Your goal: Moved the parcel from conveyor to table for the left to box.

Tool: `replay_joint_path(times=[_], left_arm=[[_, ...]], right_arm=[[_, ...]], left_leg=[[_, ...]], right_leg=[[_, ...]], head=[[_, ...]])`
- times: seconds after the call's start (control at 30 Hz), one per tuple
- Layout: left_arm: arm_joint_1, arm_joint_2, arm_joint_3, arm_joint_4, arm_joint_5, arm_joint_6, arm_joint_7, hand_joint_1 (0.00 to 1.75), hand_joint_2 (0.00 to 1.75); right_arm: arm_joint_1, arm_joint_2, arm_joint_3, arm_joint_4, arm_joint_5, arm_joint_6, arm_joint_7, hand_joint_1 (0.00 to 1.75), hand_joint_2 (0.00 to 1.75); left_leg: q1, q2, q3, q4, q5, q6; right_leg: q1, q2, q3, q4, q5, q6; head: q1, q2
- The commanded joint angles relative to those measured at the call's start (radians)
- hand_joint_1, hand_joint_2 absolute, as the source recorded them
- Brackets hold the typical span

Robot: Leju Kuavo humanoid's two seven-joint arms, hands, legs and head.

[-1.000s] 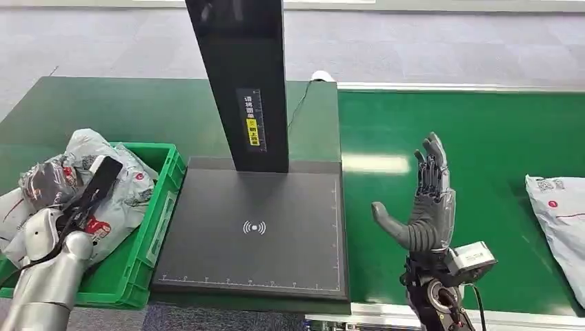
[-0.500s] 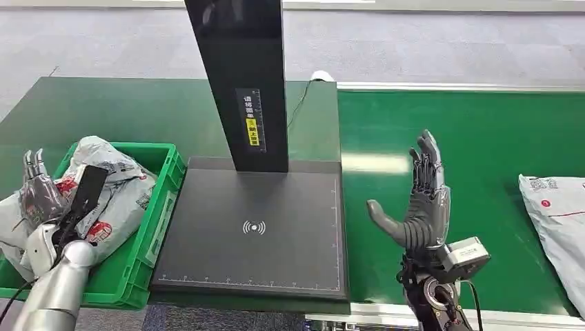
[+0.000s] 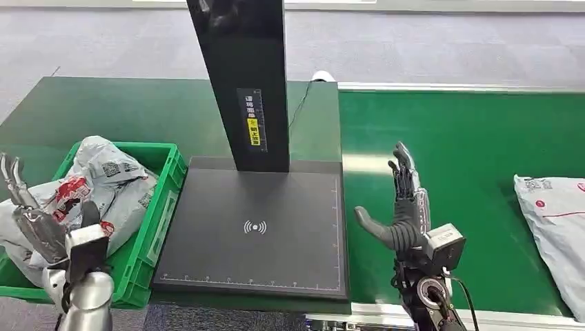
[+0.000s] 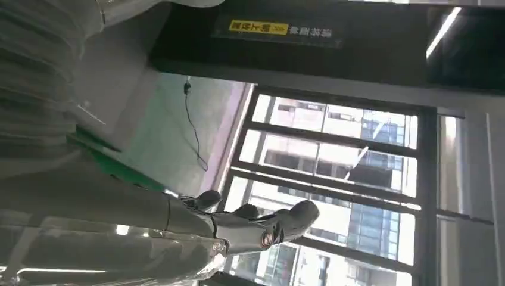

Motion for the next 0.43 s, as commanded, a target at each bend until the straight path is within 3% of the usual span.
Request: replay_joint_path(times=[0.03,0.07,0.17,0.2,0.23,0.43], left_arm=[[0.104,0.063,-0.370,-0.116,0.431,-0.103,0.005,0.00,0.00],[0.100,0.085,-0.420,-0.085,0.502,-0.258,0.071,0.00,0.00],[0.102,0.075,-0.458,0.022,0.593,-0.502,0.106,0.00,0.00],[0.108,0.066,-0.457,0.044,0.638,-0.561,0.098,0.00,1.75],[0.122,0.055,-0.458,0.058,0.754,-0.707,0.084,0.00,1.75],[0.139,0.050,-0.442,0.050,0.752,-0.723,0.074,0.00,1.75]], right_arm=[[-0.069,-0.086,0.070,0.194,-0.114,0.162,0.154,0.00,1.75],[-0.096,-0.085,0.084,0.250,-0.146,0.230,0.195,0.00,1.75],[-0.155,-0.065,0.107,0.348,-0.142,0.302,0.214,0.00,1.75],[-0.165,-0.062,0.112,0.359,-0.134,0.309,0.216,0.00,1.75],[-0.185,-0.064,0.126,0.378,-0.133,0.345,0.223,0.00,1.75],[-0.192,-0.058,0.124,0.376,-0.133,0.347,0.226,0.00,1.75]], left_leg=[[0.001,0.000,0.001,-0.001,0.000,0.001],[0.000,-0.001,0.002,-0.001,0.001,0.000],[0.002,-0.002,0.001,-0.001,0.001,0.000],[0.001,-0.001,0.002,-0.002,0.001,0.000],[0.000,0.000,0.002,-0.002,0.001,0.000],[0.000,0.000,0.002,-0.001,0.000,0.000]], right_leg=[[0.001,0.002,0.002,-0.003,0.001,0.000],[0.000,0.000,0.002,-0.002,0.001,0.000],[0.002,0.000,0.002,-0.004,0.002,-0.001],[0.001,0.000,0.002,-0.003,0.002,0.000],[0.000,0.001,0.002,-0.003,0.002,0.000],[0.000,0.001,0.001,-0.001,0.001,-0.001]], head=[[0.000,0.000],[-0.001,0.000],[0.000,0.000],[0.000,0.000],[0.000,0.000],[0.000,0.000]])
